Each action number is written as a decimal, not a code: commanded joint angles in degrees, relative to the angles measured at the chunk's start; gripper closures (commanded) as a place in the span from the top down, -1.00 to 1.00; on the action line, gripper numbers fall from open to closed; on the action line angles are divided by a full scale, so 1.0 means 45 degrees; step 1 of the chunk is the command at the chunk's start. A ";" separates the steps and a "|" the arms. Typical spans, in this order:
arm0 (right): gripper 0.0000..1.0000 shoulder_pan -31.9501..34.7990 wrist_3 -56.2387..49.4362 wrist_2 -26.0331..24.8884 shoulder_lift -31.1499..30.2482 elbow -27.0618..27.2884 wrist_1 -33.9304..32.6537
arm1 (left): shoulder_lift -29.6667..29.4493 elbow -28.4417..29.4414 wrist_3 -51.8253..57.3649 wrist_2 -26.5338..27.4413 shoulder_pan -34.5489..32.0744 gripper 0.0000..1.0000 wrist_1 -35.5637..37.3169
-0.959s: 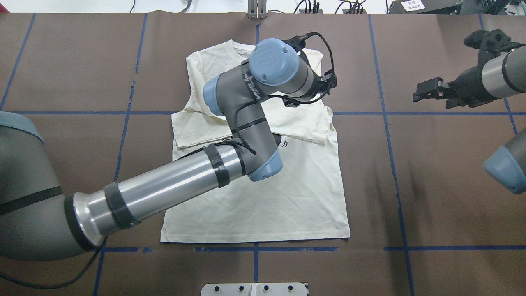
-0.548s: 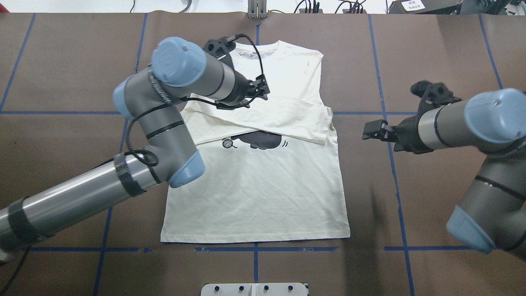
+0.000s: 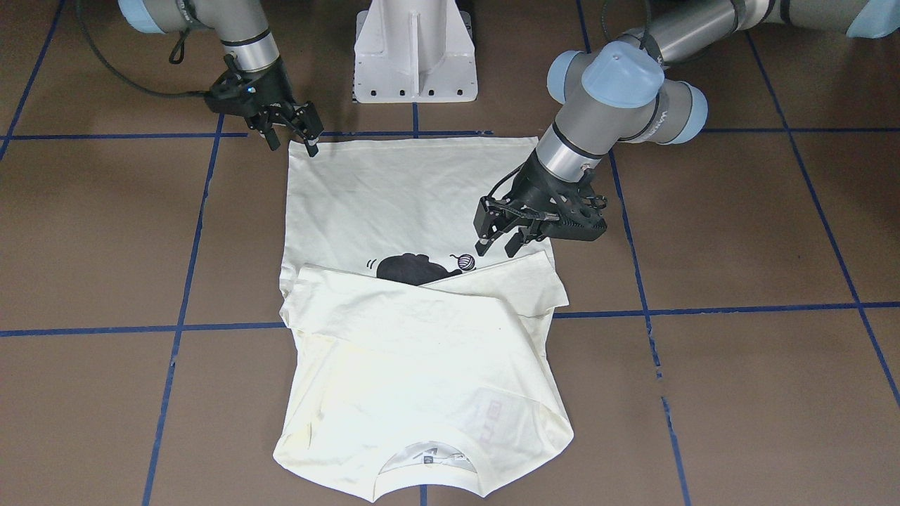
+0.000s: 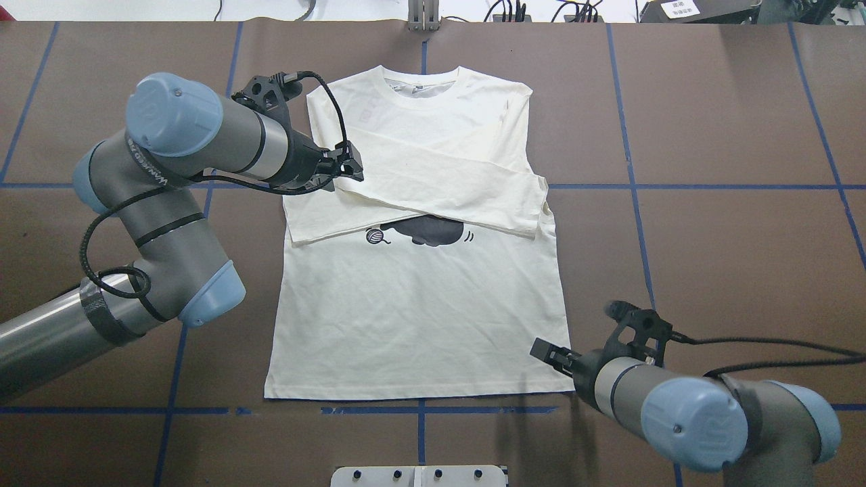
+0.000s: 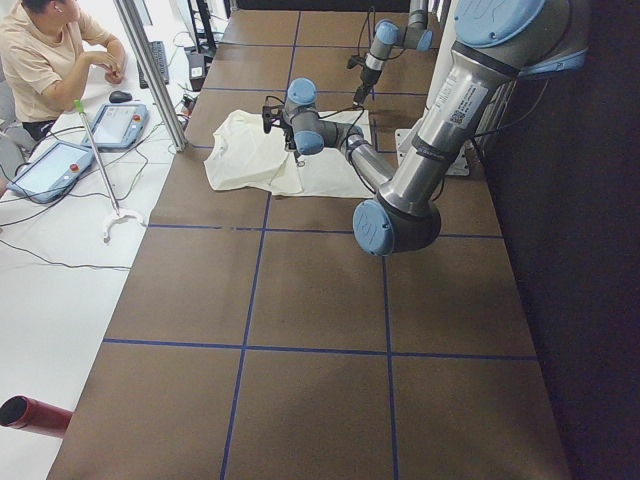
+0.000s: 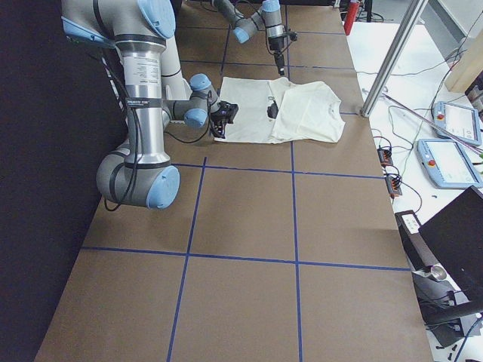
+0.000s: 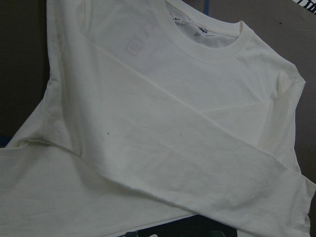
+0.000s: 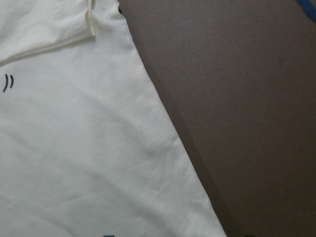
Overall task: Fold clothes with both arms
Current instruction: 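Release the sleeve and move both grippers to the shirt hem corners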
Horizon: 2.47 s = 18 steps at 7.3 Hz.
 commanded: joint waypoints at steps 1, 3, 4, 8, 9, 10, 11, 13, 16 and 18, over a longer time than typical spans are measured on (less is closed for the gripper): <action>0.53 -0.1102 0.0864 -0.1045 0.0055 0.0036 -0.0851 | 0.0074 -0.0018 -0.0006 0.0004 0.0007 0.19 0.0002; 0.45 -0.1045 0.0865 -0.1066 -0.0079 -0.0042 -0.1032 | 0.0074 0.0001 -0.0064 0.0004 0.0046 0.21 0.0002; 0.45 -0.1064 0.0865 -0.1046 -0.0003 -0.0043 -0.1439 | 0.0074 0.0020 -0.0064 0.0004 0.0046 0.20 -0.0036; -1.00 -0.1084 0.0865 -0.1007 0.0076 -0.0061 -0.2126 | 0.0074 0.0060 -0.0123 0.0024 0.0066 0.22 -0.0095; -1.00 -0.1084 0.0865 -0.0988 0.0095 -0.0082 -0.2126 | 0.0074 0.0060 -0.0123 0.0043 0.0066 0.22 -0.0076; -1.00 -0.1103 0.0865 -0.0949 0.0134 -0.0062 -0.2126 | 0.0074 -0.0037 -0.0123 0.0063 0.0046 0.22 -0.0037; -1.00 -0.1084 0.0865 -0.0929 0.0134 0.0015 -0.2107 | 0.0093 -0.0135 -0.0336 0.0082 0.0008 0.24 0.0137; -1.00 -0.0967 0.0845 -0.0697 -0.0001 0.0794 -0.2107 | 0.2696 -0.3533 -0.2344 0.2192 0.1536 0.24 0.2450; -1.00 -0.0596 0.0748 0.0183 -0.0002 0.0895 -0.2107 | 0.3979 -0.4980 -0.4565 0.3910 0.4294 0.22 0.4666; -1.00 -0.0615 0.0728 0.0380 0.0056 0.0836 -0.2107 | 0.4483 -0.5057 -0.5490 0.3949 0.5353 0.21 0.5449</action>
